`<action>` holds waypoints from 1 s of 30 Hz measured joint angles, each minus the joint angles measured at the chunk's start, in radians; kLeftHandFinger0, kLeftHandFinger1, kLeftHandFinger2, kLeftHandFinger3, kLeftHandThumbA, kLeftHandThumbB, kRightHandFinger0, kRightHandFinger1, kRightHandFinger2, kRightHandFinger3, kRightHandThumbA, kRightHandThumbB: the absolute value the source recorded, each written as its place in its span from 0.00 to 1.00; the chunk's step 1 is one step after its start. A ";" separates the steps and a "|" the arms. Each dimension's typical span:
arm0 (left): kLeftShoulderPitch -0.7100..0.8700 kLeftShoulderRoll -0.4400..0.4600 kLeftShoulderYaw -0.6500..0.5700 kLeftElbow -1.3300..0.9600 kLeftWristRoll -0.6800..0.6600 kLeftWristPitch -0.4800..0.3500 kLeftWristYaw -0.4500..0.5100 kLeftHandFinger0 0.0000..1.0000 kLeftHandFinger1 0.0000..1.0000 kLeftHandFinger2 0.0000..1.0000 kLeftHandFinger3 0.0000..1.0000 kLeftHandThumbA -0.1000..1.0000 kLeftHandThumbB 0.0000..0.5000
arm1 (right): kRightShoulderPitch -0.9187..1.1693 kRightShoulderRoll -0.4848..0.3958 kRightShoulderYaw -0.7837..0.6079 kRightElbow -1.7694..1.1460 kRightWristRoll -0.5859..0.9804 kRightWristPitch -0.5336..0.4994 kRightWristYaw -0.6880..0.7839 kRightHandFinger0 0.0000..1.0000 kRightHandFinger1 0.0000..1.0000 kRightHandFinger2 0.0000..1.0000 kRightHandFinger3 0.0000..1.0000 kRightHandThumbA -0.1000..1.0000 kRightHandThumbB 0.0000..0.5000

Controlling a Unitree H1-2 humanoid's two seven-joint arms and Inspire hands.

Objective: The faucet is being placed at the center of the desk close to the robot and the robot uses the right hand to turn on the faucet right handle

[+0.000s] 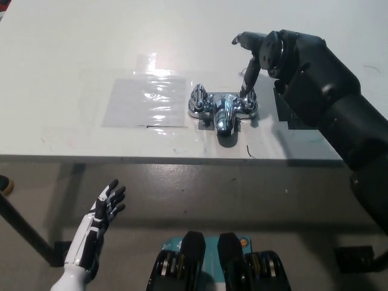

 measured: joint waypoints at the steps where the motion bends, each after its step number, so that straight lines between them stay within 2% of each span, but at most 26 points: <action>1: -0.001 0.000 0.000 0.000 0.001 0.000 0.000 1.00 1.00 1.00 1.00 1.00 0.29 | 0.000 0.001 0.000 0.007 -0.001 -0.004 0.000 1.00 1.00 1.00 1.00 1.00 0.71; 3: -0.002 0.000 0.000 0.000 0.001 0.000 0.000 1.00 1.00 1.00 1.00 1.00 0.30 | 0.000 0.002 0.000 0.020 -0.002 -0.008 0.000 1.00 1.00 1.00 1.00 1.00 0.74; 9: -0.004 0.001 0.000 0.000 0.001 0.000 0.000 1.00 1.00 1.00 1.00 1.00 0.28 | 0.000 0.012 0.000 0.077 -0.004 -0.014 -0.002 1.00 1.00 1.00 1.00 1.00 0.71; 15: -0.006 0.001 0.000 0.000 0.001 0.001 0.000 1.00 1.00 1.00 1.00 1.00 0.29 | 0.000 0.019 -0.001 0.102 -0.007 -0.025 -0.002 1.00 1.00 1.00 1.00 1.00 0.76; 25: -0.009 0.001 0.000 -0.002 0.004 0.002 0.000 1.00 1.00 1.00 1.00 1.00 0.27 | 0.000 0.034 -0.003 0.128 -0.010 -0.029 -0.004 1.00 1.00 1.00 1.00 1.00 0.76; 27: -0.010 0.001 0.000 -0.002 0.005 0.002 0.000 1.00 1.00 1.00 1.00 1.00 0.26 | 0.000 0.039 -0.003 0.137 -0.012 -0.030 -0.007 1.00 1.00 1.00 1.00 0.97 0.74; 30: -0.010 0.001 0.000 -0.003 0.006 0.002 0.000 1.00 1.00 1.00 1.00 1.00 0.26 | 0.000 0.045 -0.002 0.148 -0.015 -0.030 -0.012 1.00 1.00 1.00 1.00 0.94 0.80</action>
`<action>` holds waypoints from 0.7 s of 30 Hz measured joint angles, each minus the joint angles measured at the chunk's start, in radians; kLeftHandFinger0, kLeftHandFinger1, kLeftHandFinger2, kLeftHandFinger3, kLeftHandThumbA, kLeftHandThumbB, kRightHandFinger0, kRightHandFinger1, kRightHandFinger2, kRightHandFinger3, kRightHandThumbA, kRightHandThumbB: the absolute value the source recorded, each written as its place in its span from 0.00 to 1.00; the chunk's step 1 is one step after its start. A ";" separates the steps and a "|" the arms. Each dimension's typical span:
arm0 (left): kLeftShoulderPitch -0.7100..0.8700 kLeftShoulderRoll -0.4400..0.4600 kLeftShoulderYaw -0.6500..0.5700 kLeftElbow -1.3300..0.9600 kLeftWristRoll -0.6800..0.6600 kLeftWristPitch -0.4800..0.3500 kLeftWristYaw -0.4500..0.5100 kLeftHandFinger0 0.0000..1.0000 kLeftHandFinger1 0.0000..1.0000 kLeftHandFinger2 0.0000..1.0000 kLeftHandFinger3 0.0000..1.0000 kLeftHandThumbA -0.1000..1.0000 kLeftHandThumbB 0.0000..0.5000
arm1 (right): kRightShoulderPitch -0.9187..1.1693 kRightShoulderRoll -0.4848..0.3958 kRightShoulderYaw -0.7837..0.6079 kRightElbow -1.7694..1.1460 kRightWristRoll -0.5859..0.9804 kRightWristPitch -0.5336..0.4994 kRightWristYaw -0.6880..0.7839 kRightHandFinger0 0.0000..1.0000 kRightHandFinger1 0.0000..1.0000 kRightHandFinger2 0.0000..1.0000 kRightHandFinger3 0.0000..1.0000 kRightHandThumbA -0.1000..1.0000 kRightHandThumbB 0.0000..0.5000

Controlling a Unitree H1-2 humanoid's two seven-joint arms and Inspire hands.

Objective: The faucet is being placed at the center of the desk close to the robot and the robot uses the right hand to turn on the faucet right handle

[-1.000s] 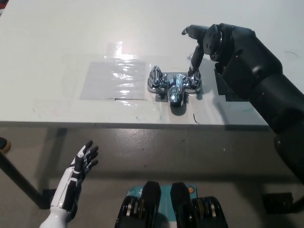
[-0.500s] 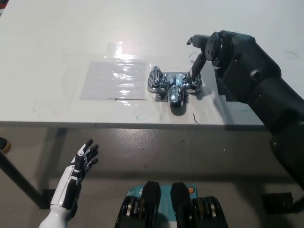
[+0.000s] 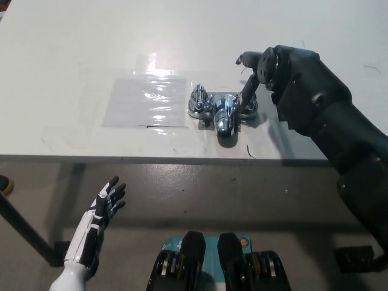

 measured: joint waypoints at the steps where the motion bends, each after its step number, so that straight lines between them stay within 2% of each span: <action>1: 0.000 0.000 0.000 0.000 0.000 0.000 0.000 1.00 1.00 1.00 1.00 1.00 0.26 | 0.000 0.000 0.000 0.003 -0.001 0.000 -0.002 1.00 1.00 1.00 1.00 0.93 0.81; 5: 0.000 0.000 0.000 0.000 0.000 0.000 0.000 1.00 1.00 1.00 1.00 1.00 0.24 | 0.000 -0.002 0.004 0.024 -0.006 -0.003 -0.008 1.00 1.00 1.00 1.00 0.90 0.85; 7: 0.000 0.000 0.000 0.000 0.000 0.000 0.000 1.00 1.00 1.00 1.00 1.00 0.24 | -0.001 -0.005 0.009 0.037 -0.011 -0.005 -0.009 1.00 1.00 1.00 1.00 0.92 0.85; 11: 0.000 0.000 0.001 -0.002 0.001 0.000 0.000 1.00 1.00 1.00 1.00 1.00 0.26 | -0.006 -0.010 0.026 0.069 -0.027 -0.023 -0.010 1.00 1.00 1.00 1.00 0.88 0.89; 19: 0.000 0.001 0.001 -0.002 0.002 0.000 0.000 1.00 1.00 1.00 1.00 1.00 0.26 | -0.008 -0.027 0.029 0.101 -0.036 -0.053 -0.022 1.00 1.00 1.00 1.00 0.86 0.83; 21: 0.000 0.001 0.001 -0.002 0.002 0.000 0.000 1.00 1.00 1.00 1.00 1.00 0.25 | -0.008 -0.031 0.028 0.102 -0.037 -0.057 -0.023 1.00 1.00 1.00 1.00 0.84 0.87</action>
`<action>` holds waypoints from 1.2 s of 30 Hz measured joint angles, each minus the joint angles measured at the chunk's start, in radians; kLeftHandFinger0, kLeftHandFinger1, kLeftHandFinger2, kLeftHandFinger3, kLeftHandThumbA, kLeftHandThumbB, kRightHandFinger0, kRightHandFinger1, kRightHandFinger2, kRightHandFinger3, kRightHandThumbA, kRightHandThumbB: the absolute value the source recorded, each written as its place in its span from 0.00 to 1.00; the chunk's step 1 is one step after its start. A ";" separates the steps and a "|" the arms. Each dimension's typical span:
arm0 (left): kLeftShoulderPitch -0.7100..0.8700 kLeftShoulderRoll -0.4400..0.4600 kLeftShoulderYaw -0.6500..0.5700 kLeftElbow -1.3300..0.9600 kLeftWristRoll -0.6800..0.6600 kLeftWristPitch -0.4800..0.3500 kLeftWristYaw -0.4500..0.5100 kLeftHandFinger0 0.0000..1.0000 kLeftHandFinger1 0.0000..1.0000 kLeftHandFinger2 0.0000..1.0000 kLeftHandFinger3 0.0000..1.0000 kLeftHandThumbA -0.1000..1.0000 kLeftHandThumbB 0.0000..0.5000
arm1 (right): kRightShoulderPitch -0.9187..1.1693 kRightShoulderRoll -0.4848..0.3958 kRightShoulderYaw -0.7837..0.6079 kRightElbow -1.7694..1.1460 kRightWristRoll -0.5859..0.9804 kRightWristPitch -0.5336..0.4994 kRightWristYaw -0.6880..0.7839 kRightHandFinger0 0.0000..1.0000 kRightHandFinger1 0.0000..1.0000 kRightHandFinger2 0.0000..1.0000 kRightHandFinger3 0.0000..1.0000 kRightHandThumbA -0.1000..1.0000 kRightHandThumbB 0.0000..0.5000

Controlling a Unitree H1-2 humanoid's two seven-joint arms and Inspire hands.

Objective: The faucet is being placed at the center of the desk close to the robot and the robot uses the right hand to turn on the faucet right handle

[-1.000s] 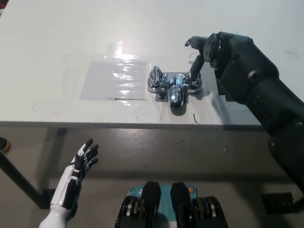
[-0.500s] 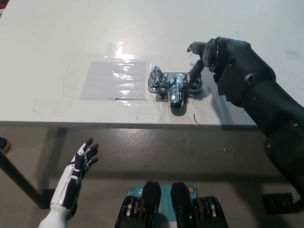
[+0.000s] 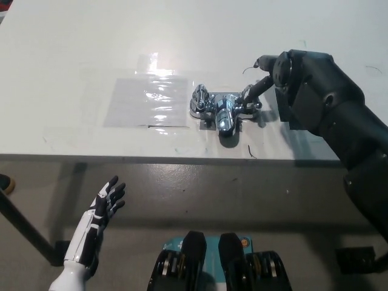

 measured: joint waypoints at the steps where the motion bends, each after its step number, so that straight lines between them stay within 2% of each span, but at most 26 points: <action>1: 0.000 0.000 0.000 0.000 0.000 0.000 0.000 1.00 1.00 1.00 1.00 1.00 0.25 | 0.000 -0.002 0.000 0.000 0.000 -0.002 0.000 1.00 1.00 1.00 1.00 0.84 0.87; 9: 0.000 0.000 0.001 0.000 0.001 0.000 0.000 1.00 1.00 1.00 1.00 1.00 0.22 | -0.010 -0.010 0.013 0.026 -0.008 -0.029 -0.001 1.00 1.00 1.00 1.00 0.82 0.93; 11: -0.001 0.000 0.001 0.000 0.001 0.000 0.000 1.00 1.00 1.00 1.00 1.00 0.22 | -0.012 -0.012 0.021 0.034 -0.009 -0.034 -0.001 1.00 1.00 1.00 1.00 0.88 0.95; 12: -0.001 0.000 0.001 0.000 0.001 0.000 0.000 1.00 1.00 1.00 1.00 1.00 0.23 | -0.014 -0.014 0.028 0.037 -0.010 -0.036 -0.001 1.00 1.00 1.00 1.00 0.94 0.98; 15: -0.003 0.000 0.001 0.000 0.002 0.000 0.000 1.00 1.00 1.00 1.00 1.00 0.24 | -0.024 -0.017 0.071 0.046 -0.029 -0.050 0.002 1.00 1.00 1.00 1.00 0.95 0.96; 16: -0.003 0.000 0.001 0.000 0.002 0.000 0.000 1.00 1.00 1.00 1.00 1.00 0.25 | -0.029 -0.018 0.086 0.049 -0.034 -0.054 0.005 1.00 1.00 1.00 1.00 0.94 1.00; 18: -0.003 0.001 0.001 0.000 0.002 0.000 0.000 1.00 1.00 1.00 1.00 1.00 0.24 | -0.035 -0.021 0.101 0.052 -0.041 -0.058 0.015 1.00 1.00 1.00 1.00 0.92 1.00; 22: -0.007 0.002 0.001 0.000 0.003 0.000 0.000 1.00 1.00 1.00 1.00 1.00 0.22 | -0.041 -0.028 0.109 0.054 -0.046 -0.066 0.030 1.00 1.00 1.00 1.00 0.82 1.00; 26: -0.012 0.002 0.001 0.000 0.004 0.000 0.000 1.00 1.00 1.00 1.00 1.00 0.22 | -0.042 -0.030 0.106 0.062 -0.046 -0.066 0.042 1.00 1.00 1.00 1.00 0.80 1.00; 30: -0.017 0.003 0.001 0.000 0.004 0.000 0.000 1.00 1.00 1.00 1.00 1.00 0.22 | -0.044 -0.034 0.105 0.072 -0.046 -0.068 0.055 1.00 1.00 1.00 1.00 0.83 1.00; 32: -0.018 0.003 0.001 0.000 0.004 0.001 0.000 1.00 1.00 1.00 1.00 1.00 0.23 | -0.045 -0.040 0.107 0.077 -0.047 -0.071 0.058 1.00 1.00 1.00 1.00 0.83 0.94; 34: -0.018 0.003 0.001 0.000 0.004 0.001 0.000 1.00 1.00 1.00 1.00 1.00 0.23 | -0.045 -0.046 0.105 0.076 -0.047 -0.072 0.057 1.00 1.00 1.00 1.00 0.80 0.93; 36: -0.018 0.003 0.001 0.000 0.006 0.001 0.000 1.00 1.00 1.00 1.00 1.00 0.22 | -0.045 -0.052 0.096 0.076 -0.047 -0.072 0.055 1.00 1.00 1.00 1.00 0.80 0.91</action>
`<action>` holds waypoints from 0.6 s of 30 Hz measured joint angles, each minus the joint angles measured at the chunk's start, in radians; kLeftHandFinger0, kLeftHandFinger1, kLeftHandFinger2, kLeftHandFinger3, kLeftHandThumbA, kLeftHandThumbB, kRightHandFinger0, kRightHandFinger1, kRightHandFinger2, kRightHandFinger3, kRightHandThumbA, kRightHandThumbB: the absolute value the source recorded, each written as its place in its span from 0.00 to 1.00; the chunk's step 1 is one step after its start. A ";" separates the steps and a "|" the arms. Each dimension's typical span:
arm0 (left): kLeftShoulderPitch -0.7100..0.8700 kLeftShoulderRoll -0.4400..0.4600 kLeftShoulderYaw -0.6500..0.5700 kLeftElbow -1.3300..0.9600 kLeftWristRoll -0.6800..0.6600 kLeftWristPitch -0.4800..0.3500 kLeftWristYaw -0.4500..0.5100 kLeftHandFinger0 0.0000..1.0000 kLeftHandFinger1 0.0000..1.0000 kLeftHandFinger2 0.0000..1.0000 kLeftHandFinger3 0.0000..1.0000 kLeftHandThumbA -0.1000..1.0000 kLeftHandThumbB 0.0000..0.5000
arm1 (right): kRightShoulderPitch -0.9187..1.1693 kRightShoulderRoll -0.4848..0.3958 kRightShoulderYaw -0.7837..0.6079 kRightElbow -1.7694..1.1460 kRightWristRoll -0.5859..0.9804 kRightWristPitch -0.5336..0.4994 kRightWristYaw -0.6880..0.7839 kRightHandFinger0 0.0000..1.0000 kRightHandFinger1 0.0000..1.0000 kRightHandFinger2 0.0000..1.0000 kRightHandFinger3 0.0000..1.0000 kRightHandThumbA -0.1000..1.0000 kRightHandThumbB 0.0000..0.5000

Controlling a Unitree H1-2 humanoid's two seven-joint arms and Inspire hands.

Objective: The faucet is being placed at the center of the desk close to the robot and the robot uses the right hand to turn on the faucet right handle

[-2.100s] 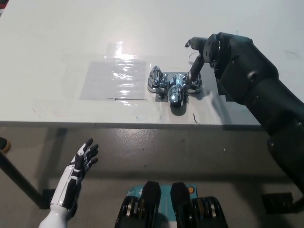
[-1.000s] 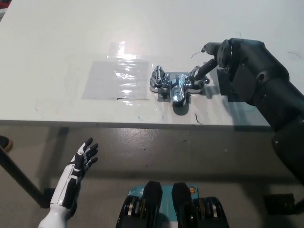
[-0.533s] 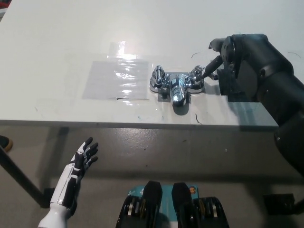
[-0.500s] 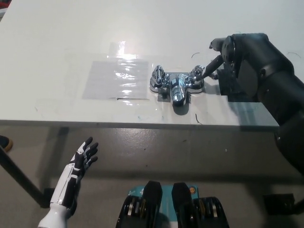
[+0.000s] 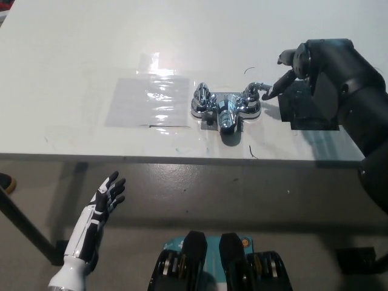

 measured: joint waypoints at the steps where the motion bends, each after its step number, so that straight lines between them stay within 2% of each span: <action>1: 0.000 0.000 0.000 0.000 0.002 0.000 0.000 1.00 1.00 1.00 1.00 1.00 0.22 | 0.000 -0.003 -0.005 0.000 0.000 0.000 -0.002 1.00 1.00 1.00 1.00 0.81 0.91; 5: -0.001 0.000 0.000 0.000 0.006 0.000 0.000 1.00 1.00 1.00 1.00 1.00 0.20 | 0.000 -0.011 -0.012 0.000 0.000 0.000 -0.006 1.00 1.00 1.00 1.00 0.75 0.91; 8: -0.002 0.000 0.000 0.000 0.008 0.000 0.000 1.00 1.00 1.00 1.00 1.00 0.20 | 0.000 -0.013 -0.021 0.000 0.000 0.000 -0.011 1.00 1.00 1.00 1.00 0.75 0.91; 9: -0.002 0.000 0.000 0.000 0.008 0.000 0.000 1.00 1.00 1.00 1.00 1.00 0.19 | 0.000 -0.014 -0.023 -0.001 0.000 0.000 -0.012 1.00 1.00 1.00 1.00 0.78 0.93; 10: -0.002 0.000 0.000 0.000 0.009 0.000 0.000 1.00 1.00 1.00 1.00 1.00 0.19 | 0.000 -0.016 -0.024 -0.001 0.000 0.000 -0.012 1.00 1.00 1.00 1.00 0.86 0.99; 12: -0.003 0.000 -0.001 0.000 0.010 0.000 0.000 1.00 1.00 1.00 1.00 1.00 0.19 | 0.001 -0.022 -0.025 -0.007 0.000 -0.001 -0.011 1.00 1.00 1.00 1.00 0.90 1.00; 13: -0.004 0.000 -0.001 0.000 0.011 0.000 0.000 1.00 1.00 1.00 1.00 1.00 0.18 | 0.001 -0.025 -0.025 -0.011 -0.001 -0.001 -0.010 1.00 1.00 1.00 1.00 0.87 0.95; 14: -0.005 0.000 -0.001 0.000 0.011 0.000 0.000 1.00 1.00 1.00 1.00 1.00 0.19 | 0.000 -0.034 -0.027 -0.021 -0.001 -0.002 -0.002 1.00 1.00 1.00 1.00 0.85 0.98; 17: -0.013 0.000 -0.001 0.000 0.010 0.000 0.000 1.00 1.00 1.00 1.00 1.00 0.22 | 0.000 -0.064 -0.041 -0.054 0.005 -0.005 0.056 1.00 1.00 1.00 1.00 0.83 0.93; 18: -0.013 0.000 0.000 0.000 0.010 0.000 0.000 1.00 1.00 1.00 1.00 1.00 0.24 | 0.000 -0.067 -0.041 -0.058 0.005 -0.006 0.064 1.00 1.00 1.00 1.00 0.82 0.98</action>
